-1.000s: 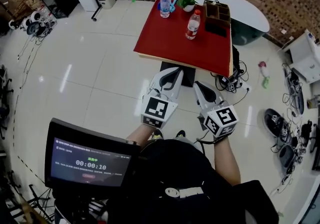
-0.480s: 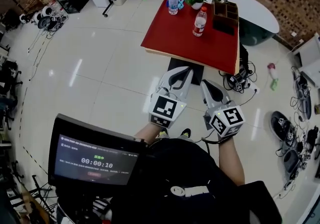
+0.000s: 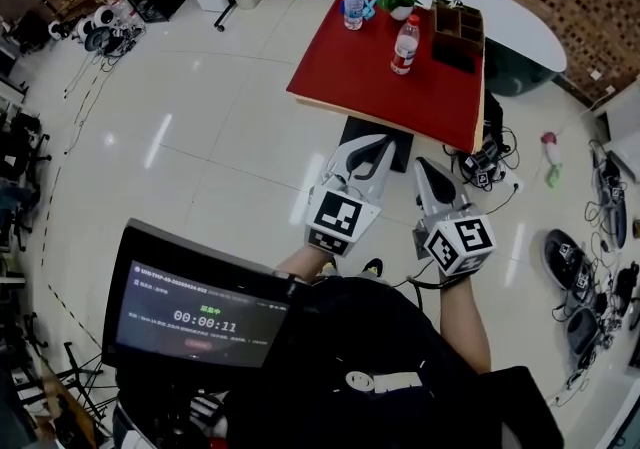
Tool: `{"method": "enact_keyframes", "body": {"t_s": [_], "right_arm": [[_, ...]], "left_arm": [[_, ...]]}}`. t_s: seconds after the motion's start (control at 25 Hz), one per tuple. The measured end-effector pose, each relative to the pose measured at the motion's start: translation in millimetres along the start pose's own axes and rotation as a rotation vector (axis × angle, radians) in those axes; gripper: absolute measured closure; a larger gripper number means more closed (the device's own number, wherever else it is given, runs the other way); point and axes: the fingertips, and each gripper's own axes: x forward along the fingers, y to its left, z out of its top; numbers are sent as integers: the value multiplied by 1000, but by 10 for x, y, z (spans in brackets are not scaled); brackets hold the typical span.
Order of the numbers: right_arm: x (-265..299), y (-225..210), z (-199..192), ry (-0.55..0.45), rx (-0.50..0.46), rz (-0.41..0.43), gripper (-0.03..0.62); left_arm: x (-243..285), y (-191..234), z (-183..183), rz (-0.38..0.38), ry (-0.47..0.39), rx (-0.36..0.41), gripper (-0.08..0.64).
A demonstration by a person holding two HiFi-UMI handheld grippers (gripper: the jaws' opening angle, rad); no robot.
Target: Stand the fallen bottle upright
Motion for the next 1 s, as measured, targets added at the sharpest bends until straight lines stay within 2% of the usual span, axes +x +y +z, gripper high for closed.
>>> {"method": "enact_keyframes", "body": {"t_s": [0.52, 1.0], "right_arm": [[-28, -210, 80, -23, 2, -27, 589], [-20, -187, 94, -23, -5, -40, 589]], "left_arm": [[188, -71, 50, -16, -8, 4, 560], [198, -92, 70, -33, -12, 1, 560]]}}
